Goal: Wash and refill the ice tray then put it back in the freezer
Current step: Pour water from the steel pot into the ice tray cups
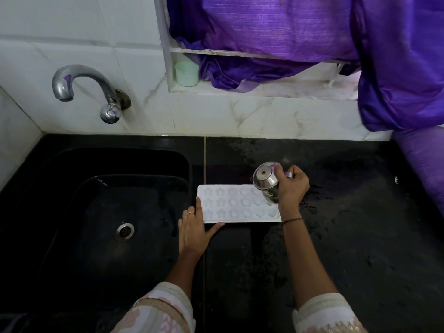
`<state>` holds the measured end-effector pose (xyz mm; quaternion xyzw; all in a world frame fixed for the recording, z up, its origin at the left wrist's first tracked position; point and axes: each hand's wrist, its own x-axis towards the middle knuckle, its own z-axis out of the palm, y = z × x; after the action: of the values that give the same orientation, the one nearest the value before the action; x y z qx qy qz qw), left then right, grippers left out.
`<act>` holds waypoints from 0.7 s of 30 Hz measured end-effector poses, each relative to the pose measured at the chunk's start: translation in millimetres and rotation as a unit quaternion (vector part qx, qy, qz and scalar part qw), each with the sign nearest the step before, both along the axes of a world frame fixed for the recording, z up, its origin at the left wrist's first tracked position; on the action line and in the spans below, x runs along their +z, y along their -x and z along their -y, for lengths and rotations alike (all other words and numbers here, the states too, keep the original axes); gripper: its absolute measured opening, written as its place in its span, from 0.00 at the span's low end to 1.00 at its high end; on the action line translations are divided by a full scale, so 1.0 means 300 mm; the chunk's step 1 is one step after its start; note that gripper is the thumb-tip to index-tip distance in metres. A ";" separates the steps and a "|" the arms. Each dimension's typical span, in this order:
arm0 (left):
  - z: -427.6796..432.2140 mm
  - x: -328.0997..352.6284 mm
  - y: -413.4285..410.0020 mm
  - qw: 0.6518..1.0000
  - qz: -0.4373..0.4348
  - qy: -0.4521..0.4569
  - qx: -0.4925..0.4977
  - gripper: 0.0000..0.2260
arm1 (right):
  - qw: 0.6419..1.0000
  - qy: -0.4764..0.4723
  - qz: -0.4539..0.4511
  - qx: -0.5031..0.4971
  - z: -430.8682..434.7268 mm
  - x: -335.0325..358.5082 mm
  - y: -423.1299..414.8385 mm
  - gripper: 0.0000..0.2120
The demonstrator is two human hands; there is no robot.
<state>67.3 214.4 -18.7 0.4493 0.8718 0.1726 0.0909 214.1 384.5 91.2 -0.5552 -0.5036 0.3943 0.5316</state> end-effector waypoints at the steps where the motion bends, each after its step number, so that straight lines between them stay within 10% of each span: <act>1: 0.000 0.000 0.001 1.000 0.001 0.001 0.001 0.49 | 1.000 -0.003 0.005 0.002 -0.001 -0.001 -0.002 0.25; 21: -0.002 -0.004 0.003 1.000 0.009 -0.005 0.003 0.47 | 0.996 -0.025 0.087 0.016 0.005 -0.023 -0.007 0.25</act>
<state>66.2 215.0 -20.0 0.4458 0.8713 0.1816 0.0959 216.3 383.0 84.2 -0.5657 -0.5663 0.3410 0.4929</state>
